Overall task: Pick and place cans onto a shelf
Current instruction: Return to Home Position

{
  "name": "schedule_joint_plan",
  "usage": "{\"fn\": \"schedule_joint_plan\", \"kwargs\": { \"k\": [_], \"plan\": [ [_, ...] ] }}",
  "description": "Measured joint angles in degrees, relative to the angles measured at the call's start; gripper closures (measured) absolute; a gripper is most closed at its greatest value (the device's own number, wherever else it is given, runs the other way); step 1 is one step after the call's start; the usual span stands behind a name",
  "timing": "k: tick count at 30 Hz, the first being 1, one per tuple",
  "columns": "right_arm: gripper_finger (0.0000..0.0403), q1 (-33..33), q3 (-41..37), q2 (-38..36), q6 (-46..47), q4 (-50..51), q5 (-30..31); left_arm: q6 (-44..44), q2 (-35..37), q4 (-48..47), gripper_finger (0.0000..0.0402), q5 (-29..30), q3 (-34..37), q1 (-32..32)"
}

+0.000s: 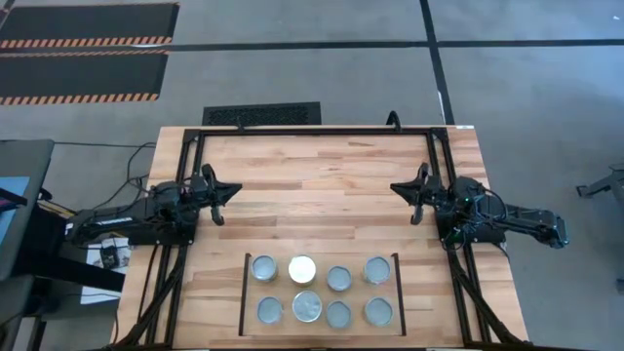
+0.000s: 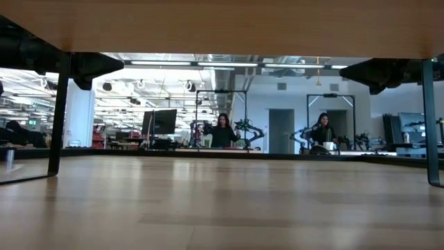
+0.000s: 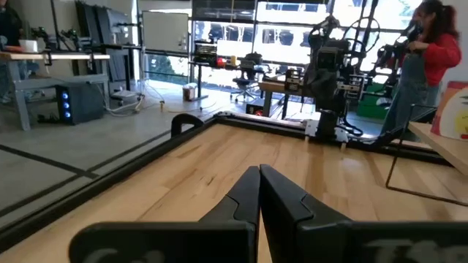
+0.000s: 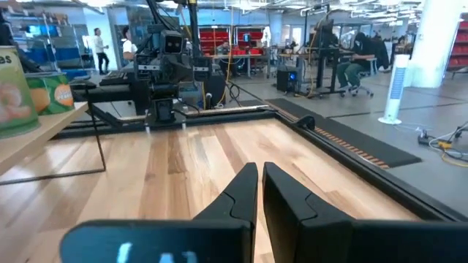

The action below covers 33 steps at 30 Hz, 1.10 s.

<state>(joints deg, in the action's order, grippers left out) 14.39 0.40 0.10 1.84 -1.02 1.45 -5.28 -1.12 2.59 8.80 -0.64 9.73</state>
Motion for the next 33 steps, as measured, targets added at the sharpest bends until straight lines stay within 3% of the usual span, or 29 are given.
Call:
{"fn": "schedule_joint_plan", "kwargs": {
  "k": [11,33],
  "plan": [
    [0.0356,0.0,0.0,0.0,-0.8,0.1,0.0,10.3,0.0,0.0,0.0401,-0.5,0.0,0.0],
    [0.0356,0.0,-0.1,0.0,-0.8,0.2,0.0,8.6,0.0,-0.1,0.0401,-0.5,0.0,0.0]
  ]
}}
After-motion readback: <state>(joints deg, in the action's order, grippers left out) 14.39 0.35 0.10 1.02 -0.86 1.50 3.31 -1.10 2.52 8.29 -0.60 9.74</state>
